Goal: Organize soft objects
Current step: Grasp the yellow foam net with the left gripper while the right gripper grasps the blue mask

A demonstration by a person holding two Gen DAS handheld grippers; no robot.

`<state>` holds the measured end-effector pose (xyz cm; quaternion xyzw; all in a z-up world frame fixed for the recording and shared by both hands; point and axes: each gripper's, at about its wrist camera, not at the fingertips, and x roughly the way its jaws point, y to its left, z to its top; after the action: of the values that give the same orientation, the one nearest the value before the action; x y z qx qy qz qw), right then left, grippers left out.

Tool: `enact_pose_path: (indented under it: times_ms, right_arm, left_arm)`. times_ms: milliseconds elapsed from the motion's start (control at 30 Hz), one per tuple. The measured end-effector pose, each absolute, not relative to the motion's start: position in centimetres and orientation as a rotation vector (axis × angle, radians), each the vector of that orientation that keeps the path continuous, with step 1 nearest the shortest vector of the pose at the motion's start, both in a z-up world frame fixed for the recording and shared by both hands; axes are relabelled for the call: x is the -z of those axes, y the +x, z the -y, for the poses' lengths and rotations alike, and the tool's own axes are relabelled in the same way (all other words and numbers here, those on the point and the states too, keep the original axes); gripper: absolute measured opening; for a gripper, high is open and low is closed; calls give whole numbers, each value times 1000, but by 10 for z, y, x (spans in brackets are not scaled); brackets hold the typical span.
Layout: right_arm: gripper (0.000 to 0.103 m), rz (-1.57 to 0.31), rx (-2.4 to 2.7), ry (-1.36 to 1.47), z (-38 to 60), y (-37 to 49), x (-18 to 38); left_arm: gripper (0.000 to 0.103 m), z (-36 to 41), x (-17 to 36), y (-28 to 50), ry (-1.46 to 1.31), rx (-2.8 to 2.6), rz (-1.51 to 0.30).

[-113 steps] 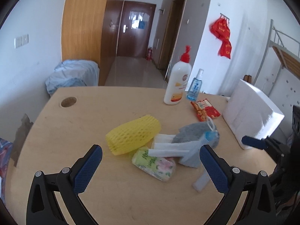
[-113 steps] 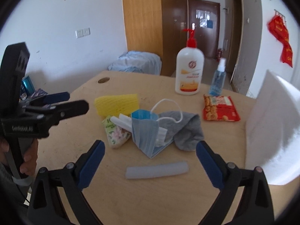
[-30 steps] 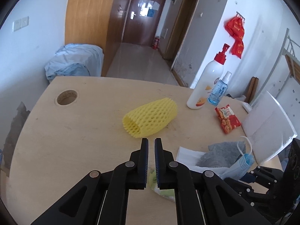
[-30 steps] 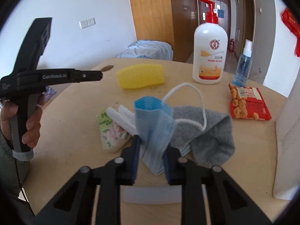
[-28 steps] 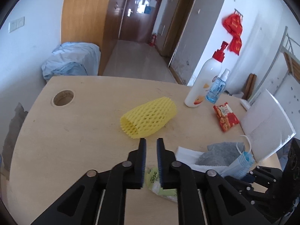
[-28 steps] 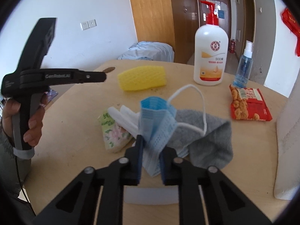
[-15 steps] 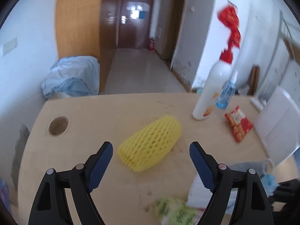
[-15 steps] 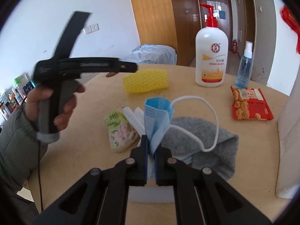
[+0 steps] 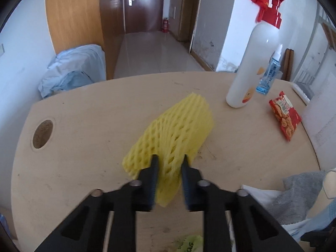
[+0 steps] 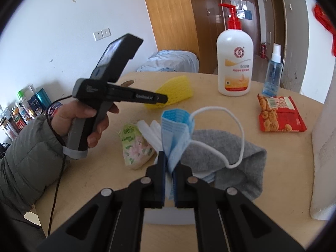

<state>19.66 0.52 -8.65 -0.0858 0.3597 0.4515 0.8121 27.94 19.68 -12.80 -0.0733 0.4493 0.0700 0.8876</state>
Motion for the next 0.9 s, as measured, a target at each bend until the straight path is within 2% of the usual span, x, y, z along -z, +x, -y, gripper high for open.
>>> enact_pose_path:
  times_ms: [333,633,900]
  right_arm:
    - [8,-737,-983,-115,7,198,75]
    - [8,-808,-994,-144,0,199,89]
    - [8,-901,-1161,248,31,218,74]
  left_arm:
    - [9,-198,94,254,-221,-108,-841]
    - [9,-194,68,213,-287,-87,-782]
    - [9,-192,51,178,-329,-61,-727]
